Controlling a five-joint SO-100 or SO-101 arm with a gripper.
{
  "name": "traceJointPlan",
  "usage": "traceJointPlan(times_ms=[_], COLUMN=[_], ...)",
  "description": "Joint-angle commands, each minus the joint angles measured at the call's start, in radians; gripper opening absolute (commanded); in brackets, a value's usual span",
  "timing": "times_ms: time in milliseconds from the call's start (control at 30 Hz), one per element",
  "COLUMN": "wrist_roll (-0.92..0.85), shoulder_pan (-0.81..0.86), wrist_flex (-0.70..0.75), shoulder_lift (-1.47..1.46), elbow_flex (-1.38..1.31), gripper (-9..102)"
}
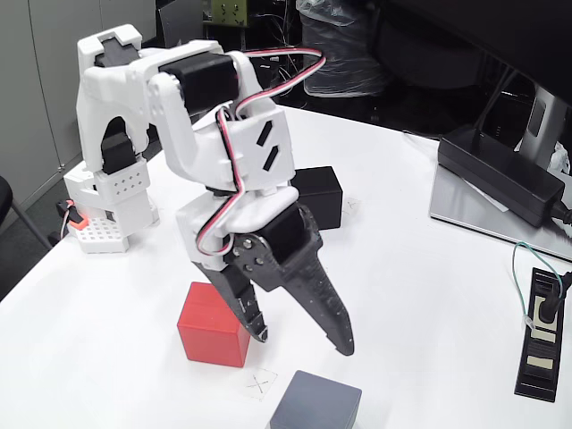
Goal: Stack the three blocks in an ordered color.
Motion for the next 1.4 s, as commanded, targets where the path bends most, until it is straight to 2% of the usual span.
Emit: traceJointPlan(times_ms=[0, 333, 933, 1200, 1367], wrist_roll=[-0.063, -0.152, -0.207, -0.199, -0.204], shoulder_pan=[0.028, 0.029, 0.028, 0.028, 0.028], wrist_flex=[0.035, 0.044, 0.031, -0.097, -0.104], shoulder_lift=[-0.035, -0.198, -0.307, -0.345, -0.362], elbow_flex=[-0.126, -0.255, -0.262, -0.261, -0.256], gripper=[32, 32, 32, 32, 32])
